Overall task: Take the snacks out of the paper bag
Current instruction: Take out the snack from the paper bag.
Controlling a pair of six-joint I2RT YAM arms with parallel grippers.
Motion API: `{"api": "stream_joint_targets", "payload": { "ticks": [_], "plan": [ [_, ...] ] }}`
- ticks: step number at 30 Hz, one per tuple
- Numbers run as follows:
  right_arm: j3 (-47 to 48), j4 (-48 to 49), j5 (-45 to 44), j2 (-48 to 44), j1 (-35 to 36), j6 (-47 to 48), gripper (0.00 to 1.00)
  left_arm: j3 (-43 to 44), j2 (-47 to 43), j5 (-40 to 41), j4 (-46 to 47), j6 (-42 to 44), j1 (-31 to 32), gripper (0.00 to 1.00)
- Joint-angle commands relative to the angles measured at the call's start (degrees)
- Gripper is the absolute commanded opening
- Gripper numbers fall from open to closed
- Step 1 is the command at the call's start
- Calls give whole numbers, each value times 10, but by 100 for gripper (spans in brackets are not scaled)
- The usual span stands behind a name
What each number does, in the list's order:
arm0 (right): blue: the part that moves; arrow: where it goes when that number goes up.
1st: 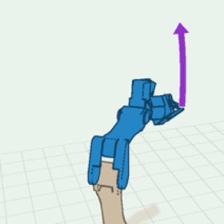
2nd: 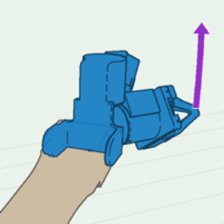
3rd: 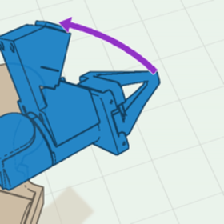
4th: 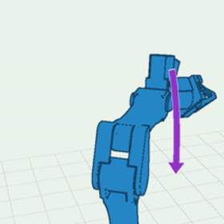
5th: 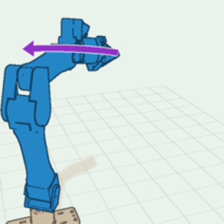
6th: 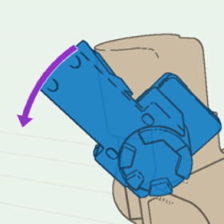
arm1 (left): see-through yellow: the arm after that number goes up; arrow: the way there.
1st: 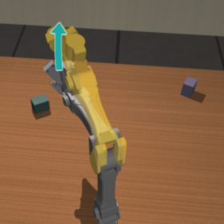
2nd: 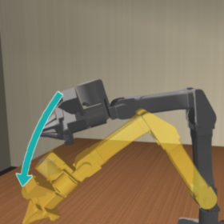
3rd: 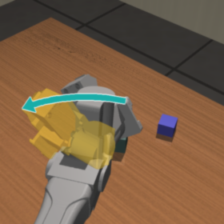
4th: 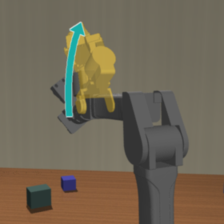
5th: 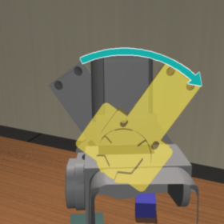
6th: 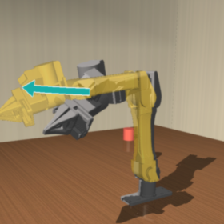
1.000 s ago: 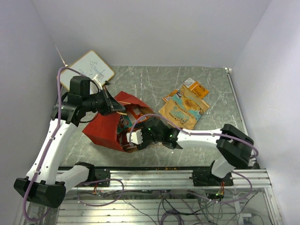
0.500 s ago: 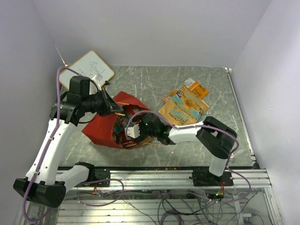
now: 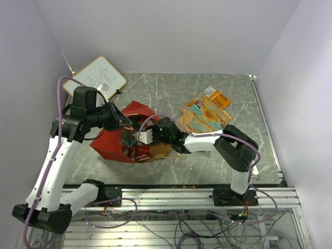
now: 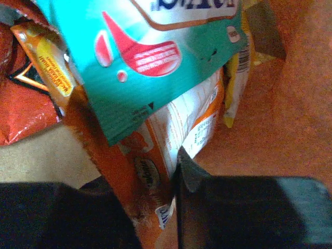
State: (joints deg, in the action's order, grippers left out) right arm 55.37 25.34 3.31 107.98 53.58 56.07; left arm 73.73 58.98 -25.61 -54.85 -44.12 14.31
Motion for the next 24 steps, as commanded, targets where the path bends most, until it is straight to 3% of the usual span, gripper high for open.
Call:
{"api": "stream_joint_targets", "payload": {
  "ticks": [1,10,14,24],
  "plan": [
    [16,-30,46,-34,0,-46,17,-8,-31,29,-19,-7,3,7],
    [16,-88,105,-90,8,-137,0,-14,-47,52,-2,-18,3,7],
    [12,-120,127,-115,19,-166,0,0,-41,66,-1,-17,3,7],
    [70,-316,207,-175,24,-217,0,33,-23,150,-8,-24,3,7]
  ]
}}
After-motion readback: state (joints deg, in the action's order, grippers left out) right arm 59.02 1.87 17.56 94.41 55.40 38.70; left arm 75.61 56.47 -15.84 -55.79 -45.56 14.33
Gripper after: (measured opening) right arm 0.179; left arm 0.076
